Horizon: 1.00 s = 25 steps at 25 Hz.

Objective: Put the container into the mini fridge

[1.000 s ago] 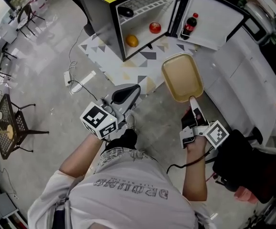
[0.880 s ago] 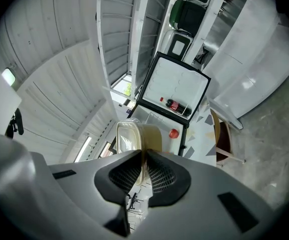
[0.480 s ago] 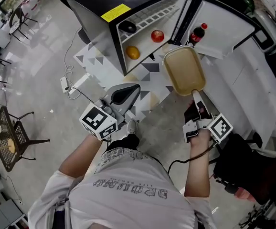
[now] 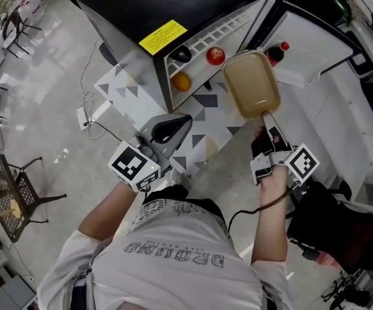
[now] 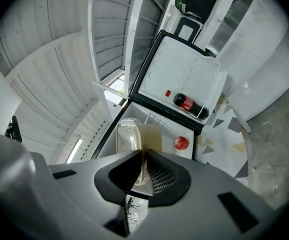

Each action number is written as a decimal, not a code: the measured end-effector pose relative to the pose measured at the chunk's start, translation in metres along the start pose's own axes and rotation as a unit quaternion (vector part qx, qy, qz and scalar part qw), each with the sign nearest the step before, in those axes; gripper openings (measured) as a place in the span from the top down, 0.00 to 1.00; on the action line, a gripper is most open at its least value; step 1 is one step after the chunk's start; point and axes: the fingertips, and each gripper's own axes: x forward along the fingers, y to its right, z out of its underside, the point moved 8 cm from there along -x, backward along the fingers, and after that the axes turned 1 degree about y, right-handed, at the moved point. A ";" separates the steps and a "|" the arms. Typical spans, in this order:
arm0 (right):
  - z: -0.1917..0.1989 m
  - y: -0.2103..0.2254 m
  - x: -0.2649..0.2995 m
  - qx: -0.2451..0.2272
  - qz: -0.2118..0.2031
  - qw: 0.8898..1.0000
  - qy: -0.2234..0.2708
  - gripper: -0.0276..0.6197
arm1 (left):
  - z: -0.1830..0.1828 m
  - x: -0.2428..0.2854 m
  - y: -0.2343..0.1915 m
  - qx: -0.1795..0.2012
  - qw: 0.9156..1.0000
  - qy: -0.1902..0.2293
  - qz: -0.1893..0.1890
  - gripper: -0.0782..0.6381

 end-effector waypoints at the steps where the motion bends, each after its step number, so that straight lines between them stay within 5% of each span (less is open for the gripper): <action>1: -0.002 -0.002 0.005 0.000 -0.001 1.000 -0.001 0.91 | -0.001 0.001 -0.003 0.001 1.000 0.000 0.002 0.88; 12: -0.027 -0.006 0.061 0.014 -0.015 0.999 -0.031 0.91 | -0.006 0.010 -0.016 -0.006 1.000 0.001 -0.011 0.88; 25: -0.059 -0.003 0.113 0.064 -0.062 0.992 -0.092 0.91 | -0.013 0.043 -0.009 -0.008 0.998 0.011 -0.068 0.88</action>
